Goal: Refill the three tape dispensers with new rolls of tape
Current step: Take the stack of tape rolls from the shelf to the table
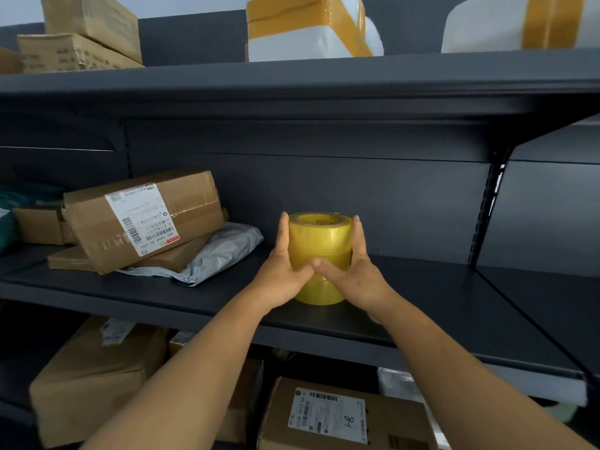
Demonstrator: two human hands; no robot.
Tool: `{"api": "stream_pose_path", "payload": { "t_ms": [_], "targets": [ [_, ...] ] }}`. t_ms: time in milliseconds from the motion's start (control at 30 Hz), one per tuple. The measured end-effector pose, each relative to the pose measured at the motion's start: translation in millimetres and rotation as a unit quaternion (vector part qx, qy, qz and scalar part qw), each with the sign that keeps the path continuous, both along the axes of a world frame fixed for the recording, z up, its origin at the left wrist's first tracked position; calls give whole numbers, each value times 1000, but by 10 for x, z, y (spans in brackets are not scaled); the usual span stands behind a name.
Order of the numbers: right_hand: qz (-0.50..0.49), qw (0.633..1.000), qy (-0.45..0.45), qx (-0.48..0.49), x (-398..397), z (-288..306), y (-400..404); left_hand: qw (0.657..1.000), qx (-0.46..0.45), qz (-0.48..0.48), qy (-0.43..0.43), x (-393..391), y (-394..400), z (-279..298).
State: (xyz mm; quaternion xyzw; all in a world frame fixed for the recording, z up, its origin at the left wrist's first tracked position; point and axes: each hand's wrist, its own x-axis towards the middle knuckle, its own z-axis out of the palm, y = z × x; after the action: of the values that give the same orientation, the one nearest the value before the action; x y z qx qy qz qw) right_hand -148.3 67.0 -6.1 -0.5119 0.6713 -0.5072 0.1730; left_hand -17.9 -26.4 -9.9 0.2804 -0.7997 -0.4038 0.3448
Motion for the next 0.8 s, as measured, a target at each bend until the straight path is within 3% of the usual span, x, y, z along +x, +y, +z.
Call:
{"api": "stream_pose_path", "payload": {
  "t_ms": [100,233,800],
  "targets": [
    [25,999,13,37,-71,16,50,1000,3,-3,8,18,-4,1],
    [-22,996,81,31,-56,15,45,999,10,-10,39,22,11,1],
    [-77,991,105,-37,188,77,679,993,-11,-42,111,165,534,61]
  ]
}}
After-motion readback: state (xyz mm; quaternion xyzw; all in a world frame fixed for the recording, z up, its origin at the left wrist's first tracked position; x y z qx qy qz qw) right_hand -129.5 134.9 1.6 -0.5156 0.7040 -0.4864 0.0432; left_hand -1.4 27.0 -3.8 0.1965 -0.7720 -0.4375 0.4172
